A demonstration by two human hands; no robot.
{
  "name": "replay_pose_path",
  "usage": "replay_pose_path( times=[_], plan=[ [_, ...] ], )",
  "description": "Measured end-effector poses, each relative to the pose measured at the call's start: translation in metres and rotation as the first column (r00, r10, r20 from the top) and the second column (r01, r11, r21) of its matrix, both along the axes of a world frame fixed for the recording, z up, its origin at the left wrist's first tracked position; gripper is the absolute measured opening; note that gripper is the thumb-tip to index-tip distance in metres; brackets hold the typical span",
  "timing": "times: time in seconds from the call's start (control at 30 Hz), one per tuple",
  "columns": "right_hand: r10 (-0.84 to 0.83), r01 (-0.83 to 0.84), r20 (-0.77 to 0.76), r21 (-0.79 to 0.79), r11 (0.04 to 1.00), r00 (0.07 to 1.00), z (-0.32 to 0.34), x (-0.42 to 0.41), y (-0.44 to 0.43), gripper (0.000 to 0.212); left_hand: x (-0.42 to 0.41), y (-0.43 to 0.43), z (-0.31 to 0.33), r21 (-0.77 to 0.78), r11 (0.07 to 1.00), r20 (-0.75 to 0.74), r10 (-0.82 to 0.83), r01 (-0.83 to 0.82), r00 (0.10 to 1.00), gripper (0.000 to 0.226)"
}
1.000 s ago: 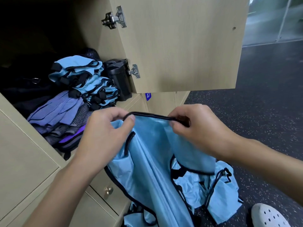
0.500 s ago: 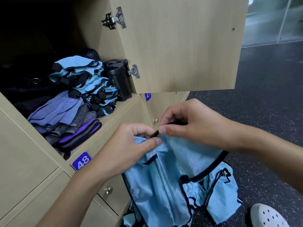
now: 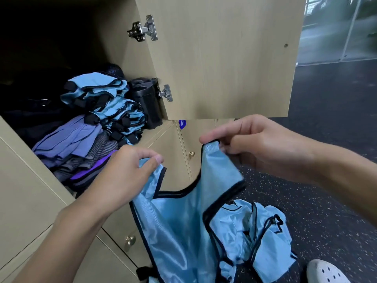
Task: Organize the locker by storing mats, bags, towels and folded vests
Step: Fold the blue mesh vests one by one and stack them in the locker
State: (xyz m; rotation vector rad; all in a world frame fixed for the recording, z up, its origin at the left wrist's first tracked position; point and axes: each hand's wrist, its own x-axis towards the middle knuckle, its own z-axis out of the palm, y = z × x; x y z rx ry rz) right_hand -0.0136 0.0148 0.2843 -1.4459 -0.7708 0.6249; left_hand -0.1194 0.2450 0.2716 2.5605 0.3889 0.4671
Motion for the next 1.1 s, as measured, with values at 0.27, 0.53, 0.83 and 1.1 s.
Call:
replay_pose_path(
  times=[0.27, 0.53, 0.83, 1.1],
  plan=[
    [-0.063, 0.084, 0.348, -0.045, 0.995, 0.935, -0.007, -0.009, 0.012, 0.007, 0.000, -0.018, 0.008, -0.210, 0.972, 0.220, -0.058, 0.105, 0.974, 0.017],
    [-0.034, 0.030, 0.277, 0.018, 0.999, 0.960, -0.020, -0.019, 0.033, 0.025, 0.004, -0.040, 0.010, -0.315, 0.918, 0.449, -0.080, 0.241, 0.890, 0.011],
    [-0.179, 0.145, 0.197, 0.175, 0.974, 0.964, -0.017, -0.022, 0.043, 0.018, 0.000, -0.030, 0.010, -0.374, 0.873, 0.445, -0.125, 0.311, 0.887, 0.019],
    [-0.344, 0.276, 0.220, 0.289, 0.917, 0.913, -0.012, -0.018, 0.042, 0.020, -0.008, -0.023, 0.014, -0.354, 0.844, 0.328, -0.292, 0.403, 0.899, 0.011]
  ],
)
